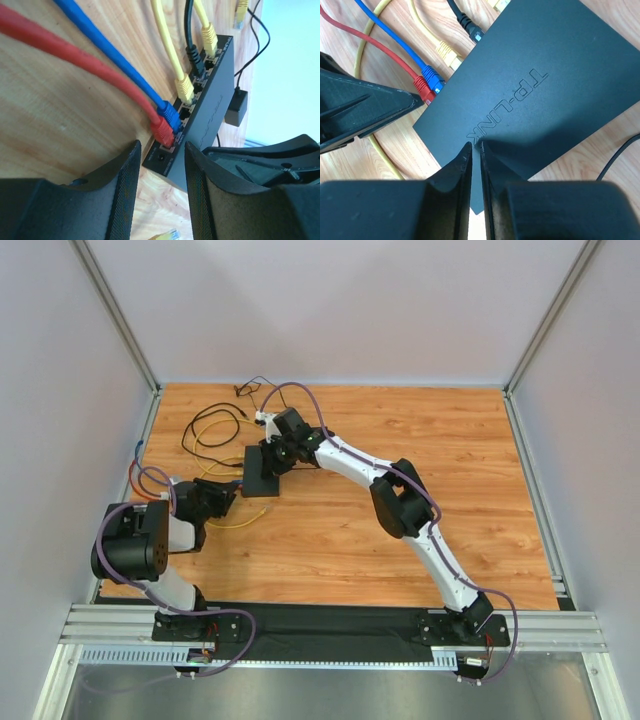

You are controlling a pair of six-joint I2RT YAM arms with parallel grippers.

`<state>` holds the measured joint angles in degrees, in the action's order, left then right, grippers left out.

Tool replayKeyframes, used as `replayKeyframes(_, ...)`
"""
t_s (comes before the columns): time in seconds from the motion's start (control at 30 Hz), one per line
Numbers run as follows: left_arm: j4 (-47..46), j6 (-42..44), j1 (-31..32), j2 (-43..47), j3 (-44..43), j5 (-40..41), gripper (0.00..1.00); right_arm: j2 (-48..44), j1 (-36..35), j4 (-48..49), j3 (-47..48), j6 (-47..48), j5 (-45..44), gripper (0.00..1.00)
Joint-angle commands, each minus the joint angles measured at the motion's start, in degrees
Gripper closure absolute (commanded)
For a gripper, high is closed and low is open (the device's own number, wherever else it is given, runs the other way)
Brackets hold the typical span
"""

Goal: Pull the plug from the switch port

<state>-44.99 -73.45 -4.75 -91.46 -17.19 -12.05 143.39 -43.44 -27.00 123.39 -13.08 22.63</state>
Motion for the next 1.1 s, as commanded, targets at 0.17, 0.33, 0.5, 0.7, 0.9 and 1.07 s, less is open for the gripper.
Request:
replayKeyframes(0.17,-11.5,-1.6,-0.2,-6.2,0.6,-1.2,0.52,2.0,-0.2,-2.5,4.0,-1.0,0.0,0.88)
replayKeyframes(0.33,-12.0,-1.2,-0.3,-7.7,0.7,-1.6,0.56,1.9,-0.1,-2.9,4.2,-0.8,-0.2,0.89)
replayKeyframes(0.5,-8.3,-0.3,-0.3,-6.0,0.0,-1.5,0.56,1.8,0.0,-2.9,4.1,-0.9,-0.4,0.89)
replayKeyframes(0.7,-7.4,0.0,-0.1,-6.1,-0.4,-1.7,0.57,1.8,-0.1,-2.9,4.1,-0.8,-0.4,0.89)
replayKeyframes(0.9,-2.2,1.7,0.3,-4.1,-1.8,-1.2,0.59,1.6,-0.1,-3.0,4.3,-0.8,-0.5,0.89)
replayKeyframes(1.07,-1.9,1.6,0.7,-4.3,-2.1,-0.9,0.6,1.5,-0.1,-3.0,4.0,-0.7,-0.7,0.89)
